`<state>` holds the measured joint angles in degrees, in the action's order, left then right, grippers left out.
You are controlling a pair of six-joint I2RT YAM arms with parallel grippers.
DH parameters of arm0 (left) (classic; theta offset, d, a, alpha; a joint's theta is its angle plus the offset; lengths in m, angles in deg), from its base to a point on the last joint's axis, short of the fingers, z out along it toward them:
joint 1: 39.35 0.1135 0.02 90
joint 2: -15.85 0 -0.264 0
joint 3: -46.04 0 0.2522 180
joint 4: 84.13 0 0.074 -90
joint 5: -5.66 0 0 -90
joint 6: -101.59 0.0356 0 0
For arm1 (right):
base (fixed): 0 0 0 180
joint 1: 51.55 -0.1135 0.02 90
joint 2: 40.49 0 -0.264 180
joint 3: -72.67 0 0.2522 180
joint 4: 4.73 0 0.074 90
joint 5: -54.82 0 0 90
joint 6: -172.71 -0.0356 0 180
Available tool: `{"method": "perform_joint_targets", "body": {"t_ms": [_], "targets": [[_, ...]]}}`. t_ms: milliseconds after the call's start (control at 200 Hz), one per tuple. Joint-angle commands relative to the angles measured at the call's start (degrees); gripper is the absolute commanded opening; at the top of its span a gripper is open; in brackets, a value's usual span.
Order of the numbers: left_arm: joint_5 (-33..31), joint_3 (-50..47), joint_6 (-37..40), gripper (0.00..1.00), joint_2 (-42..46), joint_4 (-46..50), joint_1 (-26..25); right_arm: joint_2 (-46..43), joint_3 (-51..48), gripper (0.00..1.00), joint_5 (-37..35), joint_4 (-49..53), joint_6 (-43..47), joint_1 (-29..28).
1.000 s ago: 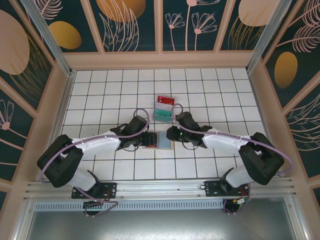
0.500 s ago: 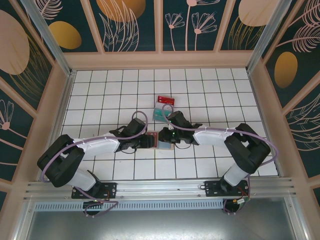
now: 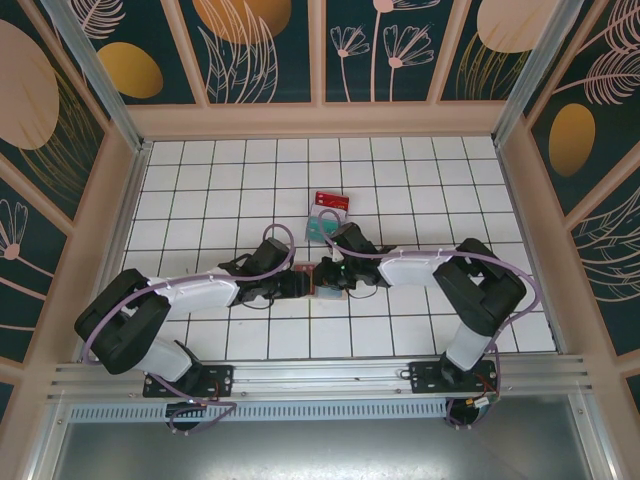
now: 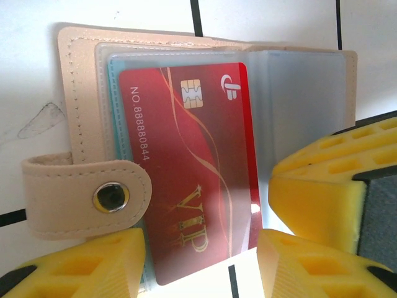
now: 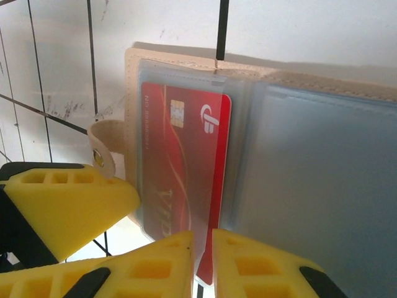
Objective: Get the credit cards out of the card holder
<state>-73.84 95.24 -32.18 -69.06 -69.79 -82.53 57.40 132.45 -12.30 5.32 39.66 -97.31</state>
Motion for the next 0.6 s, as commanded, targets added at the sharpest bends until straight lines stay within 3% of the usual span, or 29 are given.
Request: {"method": "perform_joint_targets", "body": {"t_ms": [0,526,596], "targets": [[0.7,-0.7,-0.7,0.52,-0.6,-0.6,0.2,1.3,1.6,0.17,0.5,0.8,-1.3,-0.3],[1.0,-0.8,-0.7,0.52,-1.1,-0.8,0.1,3.6,2.2,0.13,2.9,0.3,-1.3,-0.3],[0.9,-0.7,-0.7,0.52,-1.2,-0.6,0.2,3.4,2.1,0.04,2.9,0.3,-1.2,-0.3]]}}
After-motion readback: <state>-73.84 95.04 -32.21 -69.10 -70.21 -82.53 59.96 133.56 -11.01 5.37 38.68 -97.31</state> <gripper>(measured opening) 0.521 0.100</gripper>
